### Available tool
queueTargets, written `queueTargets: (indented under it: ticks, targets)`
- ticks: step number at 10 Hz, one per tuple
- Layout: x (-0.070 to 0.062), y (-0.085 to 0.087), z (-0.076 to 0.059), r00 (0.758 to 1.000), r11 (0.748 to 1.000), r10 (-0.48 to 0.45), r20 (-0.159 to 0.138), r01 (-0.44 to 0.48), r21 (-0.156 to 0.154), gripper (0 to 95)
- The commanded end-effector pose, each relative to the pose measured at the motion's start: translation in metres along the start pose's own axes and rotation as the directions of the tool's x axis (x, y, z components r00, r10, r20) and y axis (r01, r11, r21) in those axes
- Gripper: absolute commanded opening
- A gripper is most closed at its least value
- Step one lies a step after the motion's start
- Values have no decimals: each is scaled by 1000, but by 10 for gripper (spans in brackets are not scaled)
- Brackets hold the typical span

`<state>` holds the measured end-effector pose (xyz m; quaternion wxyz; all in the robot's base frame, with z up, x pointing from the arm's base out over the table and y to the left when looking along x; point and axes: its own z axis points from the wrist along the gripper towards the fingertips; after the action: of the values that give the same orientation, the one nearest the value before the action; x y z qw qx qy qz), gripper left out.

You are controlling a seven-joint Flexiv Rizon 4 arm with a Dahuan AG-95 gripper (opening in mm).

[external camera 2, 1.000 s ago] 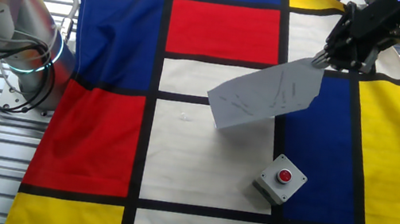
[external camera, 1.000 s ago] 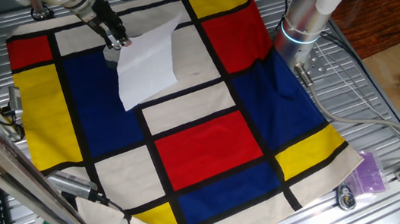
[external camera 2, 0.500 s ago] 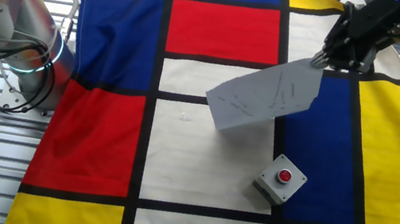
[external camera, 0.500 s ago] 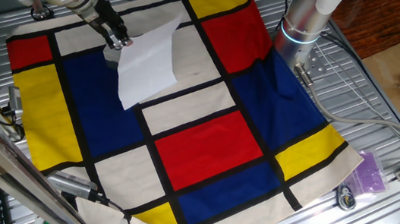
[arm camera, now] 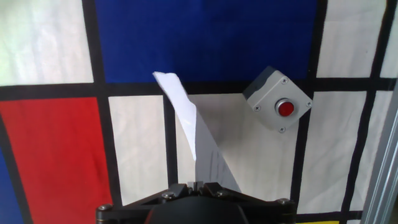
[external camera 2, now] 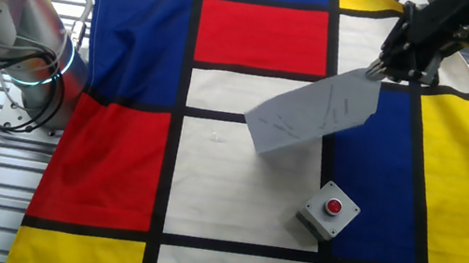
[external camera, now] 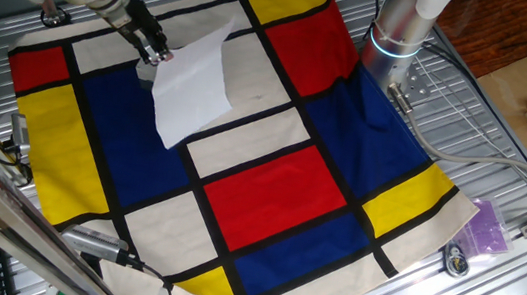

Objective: Flip over and spread out the paper that is laid flat on the table

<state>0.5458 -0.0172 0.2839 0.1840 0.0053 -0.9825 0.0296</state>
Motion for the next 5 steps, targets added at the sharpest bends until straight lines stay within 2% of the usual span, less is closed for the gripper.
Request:
queueTargets:
  ticks: [1, 5]
  targets:
    - [-3, 0, -3, 1000, 1000, -17, -3, 17, -3, 0]
    - [-3, 0, -3, 1000, 1000, -12, -20, 11, -15, 0]
